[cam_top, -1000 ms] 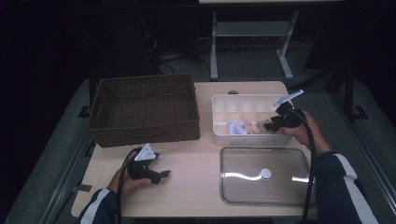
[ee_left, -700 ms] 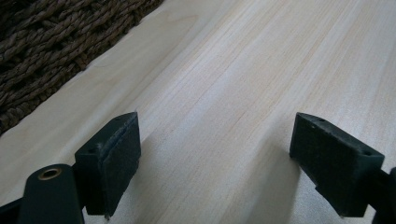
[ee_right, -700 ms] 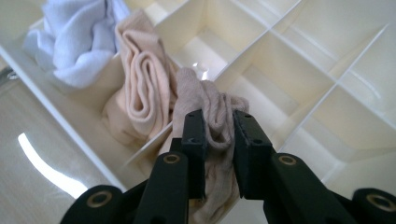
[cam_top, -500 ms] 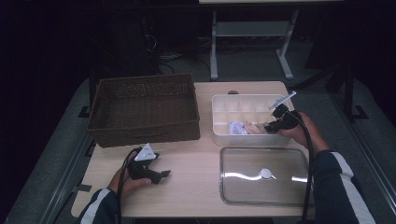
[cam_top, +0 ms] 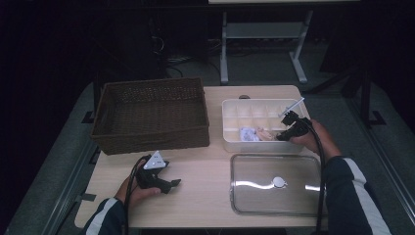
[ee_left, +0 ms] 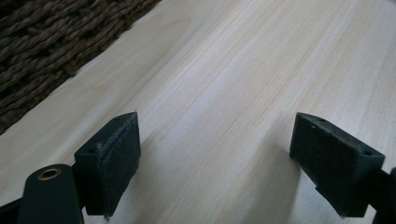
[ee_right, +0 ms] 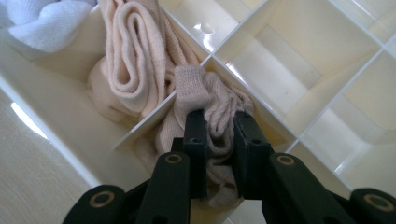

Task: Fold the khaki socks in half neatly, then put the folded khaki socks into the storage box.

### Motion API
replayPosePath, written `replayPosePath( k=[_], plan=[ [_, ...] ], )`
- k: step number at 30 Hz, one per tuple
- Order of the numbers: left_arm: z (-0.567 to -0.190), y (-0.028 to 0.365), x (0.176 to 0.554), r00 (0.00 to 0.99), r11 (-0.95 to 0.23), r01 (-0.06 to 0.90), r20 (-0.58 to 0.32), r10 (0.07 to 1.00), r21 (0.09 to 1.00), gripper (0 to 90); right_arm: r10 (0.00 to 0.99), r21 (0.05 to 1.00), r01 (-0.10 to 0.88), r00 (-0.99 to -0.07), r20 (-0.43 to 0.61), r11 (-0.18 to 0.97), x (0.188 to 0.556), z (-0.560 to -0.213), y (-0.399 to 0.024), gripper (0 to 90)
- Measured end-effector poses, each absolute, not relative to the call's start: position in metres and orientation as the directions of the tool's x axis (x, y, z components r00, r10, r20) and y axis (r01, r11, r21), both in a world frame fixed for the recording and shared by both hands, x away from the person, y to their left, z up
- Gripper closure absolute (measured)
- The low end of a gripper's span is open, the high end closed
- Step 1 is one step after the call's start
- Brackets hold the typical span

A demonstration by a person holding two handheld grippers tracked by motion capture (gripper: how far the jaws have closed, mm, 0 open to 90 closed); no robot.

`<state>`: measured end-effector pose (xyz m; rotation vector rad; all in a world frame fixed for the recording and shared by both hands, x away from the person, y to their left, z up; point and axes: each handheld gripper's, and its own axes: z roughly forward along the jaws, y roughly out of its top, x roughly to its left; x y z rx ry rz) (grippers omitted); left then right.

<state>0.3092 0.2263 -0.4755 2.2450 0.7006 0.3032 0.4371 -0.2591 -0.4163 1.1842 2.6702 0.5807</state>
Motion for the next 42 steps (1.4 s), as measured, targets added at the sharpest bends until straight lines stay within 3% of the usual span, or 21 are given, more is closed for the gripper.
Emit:
replayPosePath(
  k=[6, 14, 18, 27, 28, 36, 42],
  plan=[
    [-0.475, 0.226, 0.309, 0.824, -0.571, 0.389, 0.003, 0.566, 0.723, 15.2, 0.75, 0.456, 0.669, -0.661, 0.005, 0.587, 0.431, -0.414, -0.263, 72.8],
    [-0.475, 0.225, 0.31, 0.824, -0.565, 0.391, -0.003, 0.567, 0.726, 15.2, 0.77, 0.542, 0.64, -0.637, -0.022, 0.545, 0.417, -0.399, -0.273, 53.0],
    [-0.475, 0.225, 0.31, 0.824, -0.565, 0.391, -0.002, 0.567, 0.726, 15.2, 0.778, 0.615, 0.602, -0.627, -0.03, 0.509, 0.404, -0.387, -0.281, 48.5],
    [-0.475, 0.223, 0.309, 0.823, -0.571, 0.389, 0.006, 0.568, 0.723, 15.2, 0.76, 0.687, 0.522, -0.646, -0.068, 0.505, 0.369, -0.377, -0.291, 38.8],
    [-0.475, 0.22, 0.309, 0.82, -0.57, 0.392, 0.006, 0.572, 0.722, 15.2, 0.76, 0.696, 0.518, -0.647, -0.062, 0.498, 0.359, -0.378, -0.295, 35.1],
    [-0.472, 0.198, 0.313, 0.822, -0.555, 0.426, -0.049, 0.568, 0.714, 15.6, 0.767, 0.691, 0.534, -0.639, -0.048, 0.488, 0.327, -0.401, -0.313, 30.1],
    [-0.468, 0.152, 0.306, 0.878, -0.569, 0.368, -0.074, 0.473, 0.735, 16.0, 0.809, 0.671, 0.601, -0.588, 0.003, 0.435, 0.3, -0.436, -0.34, 26.4]
  ],
)
